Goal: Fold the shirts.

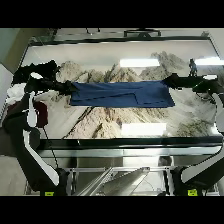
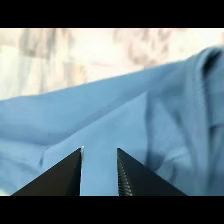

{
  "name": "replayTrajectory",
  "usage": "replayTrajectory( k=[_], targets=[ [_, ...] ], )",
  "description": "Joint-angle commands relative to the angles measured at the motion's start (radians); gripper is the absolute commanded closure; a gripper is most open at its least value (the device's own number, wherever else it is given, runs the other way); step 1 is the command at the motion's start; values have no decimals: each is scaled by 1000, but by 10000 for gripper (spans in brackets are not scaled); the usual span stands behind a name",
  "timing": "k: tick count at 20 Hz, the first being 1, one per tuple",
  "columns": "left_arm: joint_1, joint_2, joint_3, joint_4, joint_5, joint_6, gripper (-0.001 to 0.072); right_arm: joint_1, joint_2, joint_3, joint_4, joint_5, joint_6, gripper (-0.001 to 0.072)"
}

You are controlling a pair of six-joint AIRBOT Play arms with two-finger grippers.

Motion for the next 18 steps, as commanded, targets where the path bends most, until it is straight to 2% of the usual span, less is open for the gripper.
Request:
replayTrajectory(
  k=[1, 2, 4, 5, 6, 8, 11, 12, 13, 18],
  targets=[
    [36, -47, 119, 5, -39, -49, 417, -35, -9, 29, -61, -19, -37, 282],
    [55, -46, 157, 4, -61, -54, 418, -51, -5, 32, -90, 0, -29, 132],
    [99, -24, 190, 5, -73, -95, 418, -76, -5, 34, -181, 42, 14, 90],
    [122, -2, 179, 5, -57, -98, 418, -84, -5, 34, -240, 56, 47, 33],
    [146, 23, 153, 2, -32, -100, 418, -86, -5, 34, -299, 66, 71, 12],
    [180, 76, 88, -7, -2, -102, 418, -85, -10, 34, -378, 89, 106, 12],
    [180, 125, 51, -5, -57, -101, 424, -72, -45, 34, -372, 130, 110, 12],
    [171, 135, 51, -3, -79, -101, 469, -64, -57, 34, -366, 135, 110, 12],
    [157, 148, 51, -3, -92, -91, 701, -53, -69, 34, -348, 139, 109, 12],
    [53, 167, 117, -3, -111, -80, 702, 31, -88, 35, -251, 138, 75, 15]
  ],
)
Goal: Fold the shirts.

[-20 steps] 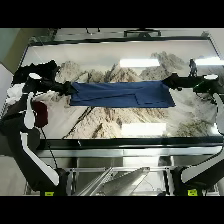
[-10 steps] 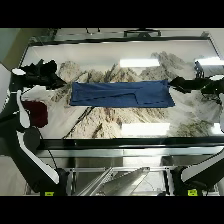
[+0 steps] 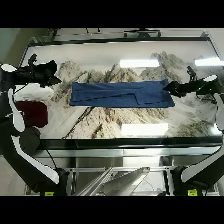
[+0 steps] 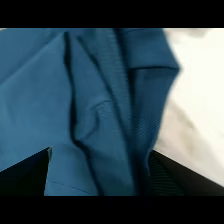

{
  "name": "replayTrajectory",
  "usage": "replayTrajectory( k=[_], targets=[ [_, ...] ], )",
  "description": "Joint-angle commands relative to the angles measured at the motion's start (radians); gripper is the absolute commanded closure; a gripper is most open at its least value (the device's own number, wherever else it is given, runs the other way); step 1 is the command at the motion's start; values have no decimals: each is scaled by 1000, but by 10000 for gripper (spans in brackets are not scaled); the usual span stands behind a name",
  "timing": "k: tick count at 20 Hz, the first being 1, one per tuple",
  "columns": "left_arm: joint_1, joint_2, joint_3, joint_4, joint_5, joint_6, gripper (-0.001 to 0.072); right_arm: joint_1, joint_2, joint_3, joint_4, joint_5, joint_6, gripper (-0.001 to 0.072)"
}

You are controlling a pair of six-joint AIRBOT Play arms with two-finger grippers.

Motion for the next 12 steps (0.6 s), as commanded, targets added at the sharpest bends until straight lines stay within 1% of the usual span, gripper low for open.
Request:
replayTrajectory(
  k=[1, 2, 3, 4, 5, 7, 9, 11, 12],
  targets=[
    [-79, 12, 46, 0, -22, 7, 703, 53, -16, -1, 28, 3, -18, 57],
    [-113, 13, 51, 0, -21, 7, 702, 62, -19, -2, 29, 4, -18, 277],
    [-148, 12, 51, 1, -21, 7, 702, 67, -20, -2, 28, 4, -19, 405],
    [-186, 13, 42, 0, -17, 7, 702, 69, -21, -1, 28, 5, -26, 570],
    [-226, 12, 34, 1, -10, 7, 703, 70, -19, -1, 32, 5, -25, 689],
    [-310, 12, 21, 2, 27, 7, 703, 69, -8, 0, 32, 13, -24, 691],
    [-421, 0, 9, 10, 95, 7, 703, 69, 23, 1, 32, 27, -20, 691],
    [-529, -43, 10, 21, 203, 7, 703, 69, 72, 1, 32, 67, -11, 691],
    [-586, -70, 10, 64, 287, 5, 702, 69, 102, 1, 32, 92, -6, 691]
  ],
)
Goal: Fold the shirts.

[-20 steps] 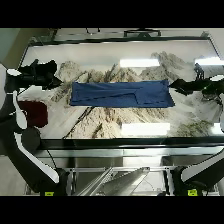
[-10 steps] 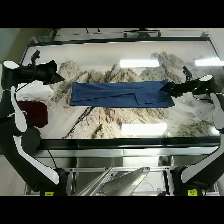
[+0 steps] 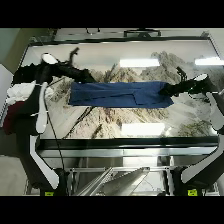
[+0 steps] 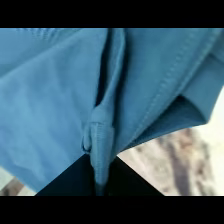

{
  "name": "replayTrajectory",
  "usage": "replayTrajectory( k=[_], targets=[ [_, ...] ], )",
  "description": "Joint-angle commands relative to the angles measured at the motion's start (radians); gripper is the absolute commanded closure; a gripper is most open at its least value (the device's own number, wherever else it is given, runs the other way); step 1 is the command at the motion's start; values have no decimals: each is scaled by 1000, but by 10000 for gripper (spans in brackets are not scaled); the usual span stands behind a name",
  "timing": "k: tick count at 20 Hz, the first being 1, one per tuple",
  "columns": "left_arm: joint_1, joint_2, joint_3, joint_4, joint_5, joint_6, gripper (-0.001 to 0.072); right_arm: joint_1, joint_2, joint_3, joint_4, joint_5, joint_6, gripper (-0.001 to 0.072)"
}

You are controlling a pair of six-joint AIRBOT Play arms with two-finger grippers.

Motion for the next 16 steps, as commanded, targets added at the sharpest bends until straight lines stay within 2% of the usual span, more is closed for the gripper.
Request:
replayTrajectory(
  k=[1, 6, 12, 14, 16],
  targets=[
    [-194, -75, -3, 93, 245, -11, 703, 2, 92, 1, 14, 78, 17, 691],
    [-341, -186, -3, 121, 406, -57, 702, 3, 271, 1, 157, 185, 17, 690],
    [-373, -222, -2, 65, 444, -73, 700, 3, 335, 1, 235, 189, 0, 690],
    [-348, -221, 50, -34, 382, -74, 701, 5, 335, 1, 248, 190, 0, 690],
    [-291, -185, 127, -186, 220, -73, 702, 13, 335, 1, 284, 188, 6, 691]
  ],
)
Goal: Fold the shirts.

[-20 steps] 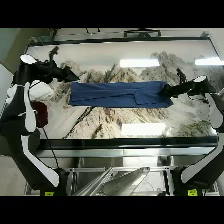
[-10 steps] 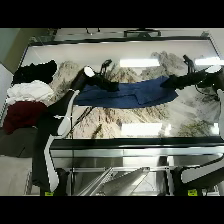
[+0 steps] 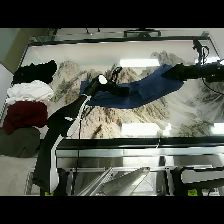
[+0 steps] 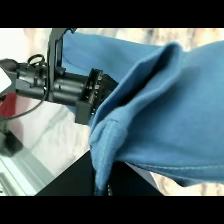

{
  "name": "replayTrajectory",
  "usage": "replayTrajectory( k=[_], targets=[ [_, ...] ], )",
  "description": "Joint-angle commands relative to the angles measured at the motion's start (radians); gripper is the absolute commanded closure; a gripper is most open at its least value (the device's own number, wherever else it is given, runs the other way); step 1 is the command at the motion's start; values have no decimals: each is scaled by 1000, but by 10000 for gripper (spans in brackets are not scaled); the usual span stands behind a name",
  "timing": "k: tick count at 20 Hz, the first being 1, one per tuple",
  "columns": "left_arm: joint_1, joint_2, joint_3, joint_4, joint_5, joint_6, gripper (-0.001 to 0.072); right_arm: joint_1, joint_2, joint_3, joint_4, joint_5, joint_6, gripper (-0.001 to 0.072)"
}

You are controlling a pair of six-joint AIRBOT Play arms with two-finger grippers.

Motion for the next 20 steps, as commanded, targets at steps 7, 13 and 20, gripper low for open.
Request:
replayTrajectory(
  k=[7, 13, 20],
  targets=[
    [377, 466, -87, -590, -389, 63, 703, 447, -25, 1, 213, -409, 8, 689],
    [488, 604, -197, -513, -414, 106, 702, 1072, -377, 121, 745, -1427, -422, 405],
    [487, 605, -241, -531, -476, 112, 702, 1017, -502, 300, 671, -1027, -472, 16]
  ],
)
